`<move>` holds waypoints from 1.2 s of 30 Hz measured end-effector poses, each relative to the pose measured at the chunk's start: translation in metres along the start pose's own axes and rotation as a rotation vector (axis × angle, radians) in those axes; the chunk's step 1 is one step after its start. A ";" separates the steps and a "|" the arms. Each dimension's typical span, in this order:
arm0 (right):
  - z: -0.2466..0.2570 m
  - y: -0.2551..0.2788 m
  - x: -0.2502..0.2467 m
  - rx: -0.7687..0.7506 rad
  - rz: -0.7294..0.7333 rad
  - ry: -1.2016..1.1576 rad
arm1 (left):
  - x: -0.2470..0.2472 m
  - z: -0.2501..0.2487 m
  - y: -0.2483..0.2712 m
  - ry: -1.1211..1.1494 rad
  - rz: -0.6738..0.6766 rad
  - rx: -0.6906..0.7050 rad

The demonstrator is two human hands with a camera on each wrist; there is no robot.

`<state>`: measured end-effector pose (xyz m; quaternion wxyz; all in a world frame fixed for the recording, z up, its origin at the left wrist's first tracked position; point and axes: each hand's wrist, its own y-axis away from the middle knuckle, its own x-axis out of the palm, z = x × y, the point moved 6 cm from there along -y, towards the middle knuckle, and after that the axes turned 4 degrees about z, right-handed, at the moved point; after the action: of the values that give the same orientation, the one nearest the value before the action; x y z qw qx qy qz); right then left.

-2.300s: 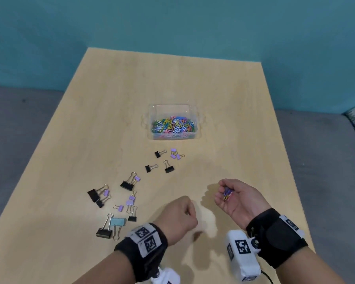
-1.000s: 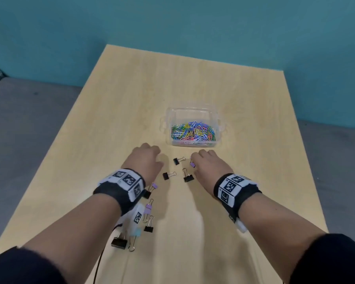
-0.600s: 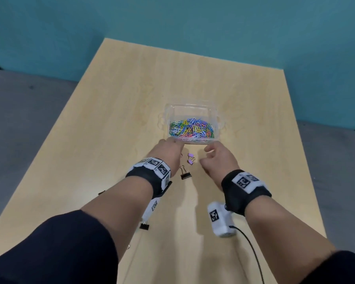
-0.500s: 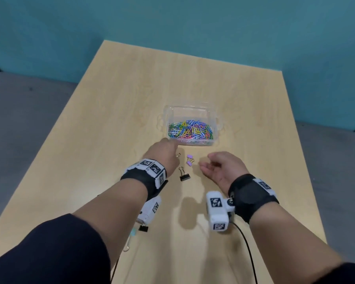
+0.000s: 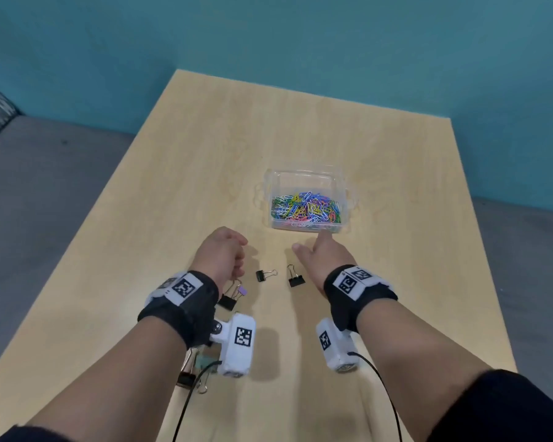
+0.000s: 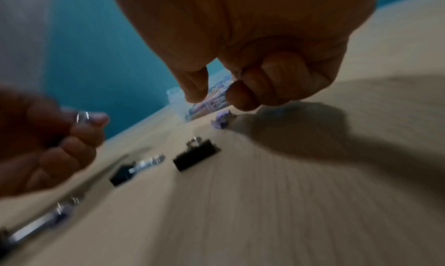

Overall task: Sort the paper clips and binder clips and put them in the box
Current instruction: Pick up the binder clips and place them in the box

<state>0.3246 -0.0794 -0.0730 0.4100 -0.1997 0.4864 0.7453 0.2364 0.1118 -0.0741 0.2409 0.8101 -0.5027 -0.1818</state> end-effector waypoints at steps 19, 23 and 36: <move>-0.050 0.002 -0.007 0.148 0.023 -1.072 | 0.044 -0.010 -0.003 -1.226 0.207 0.320; -0.048 0.018 -0.001 0.280 0.204 -1.770 | 0.017 -0.007 0.003 -0.081 0.181 0.031; 0.006 -0.008 0.001 -0.108 -0.055 0.131 | -0.033 0.003 0.021 -0.305 0.048 0.082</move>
<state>0.3311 -0.0723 -0.0762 0.3861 -0.2831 0.4658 0.7442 0.2054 0.1332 -0.0628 0.1327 0.7702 -0.5595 -0.2759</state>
